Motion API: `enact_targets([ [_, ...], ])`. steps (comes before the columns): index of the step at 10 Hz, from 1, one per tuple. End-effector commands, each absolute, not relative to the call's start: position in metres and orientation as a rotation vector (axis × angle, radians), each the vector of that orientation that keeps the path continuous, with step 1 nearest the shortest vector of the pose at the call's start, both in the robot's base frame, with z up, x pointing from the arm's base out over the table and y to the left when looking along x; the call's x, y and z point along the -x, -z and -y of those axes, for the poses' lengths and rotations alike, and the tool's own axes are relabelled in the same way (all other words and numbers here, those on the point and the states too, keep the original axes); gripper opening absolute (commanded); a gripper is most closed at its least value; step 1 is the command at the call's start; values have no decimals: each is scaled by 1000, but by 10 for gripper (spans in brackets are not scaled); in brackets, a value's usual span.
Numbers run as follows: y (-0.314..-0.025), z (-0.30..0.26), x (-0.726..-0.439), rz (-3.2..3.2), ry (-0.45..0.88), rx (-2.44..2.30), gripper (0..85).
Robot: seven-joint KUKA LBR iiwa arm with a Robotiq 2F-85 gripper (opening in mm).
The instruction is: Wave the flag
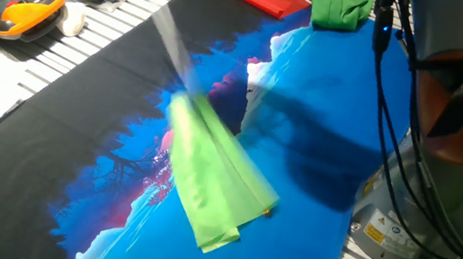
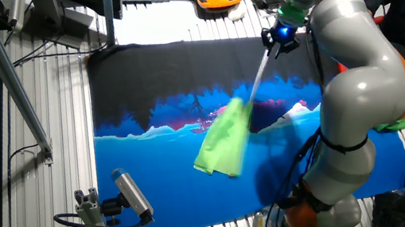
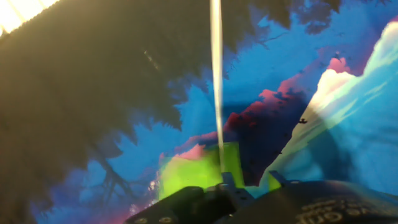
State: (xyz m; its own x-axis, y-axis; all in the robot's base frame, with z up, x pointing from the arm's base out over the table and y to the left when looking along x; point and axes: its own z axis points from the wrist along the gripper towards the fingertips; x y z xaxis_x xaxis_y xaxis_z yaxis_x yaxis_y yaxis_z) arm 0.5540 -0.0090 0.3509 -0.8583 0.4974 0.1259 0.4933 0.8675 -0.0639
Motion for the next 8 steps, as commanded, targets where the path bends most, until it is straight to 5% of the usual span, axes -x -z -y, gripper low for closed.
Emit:
enact_targets([
  [1, -351, 9, -555, 2912, -10, 736, 510],
  [2, -352, 11, -555, 2933, 31, 645, 170],
  [3, -352, 13, -555, 2915, 148, 599, 0],
  [8, -355, 12, -548, 3007, -113, 439, 0],
])
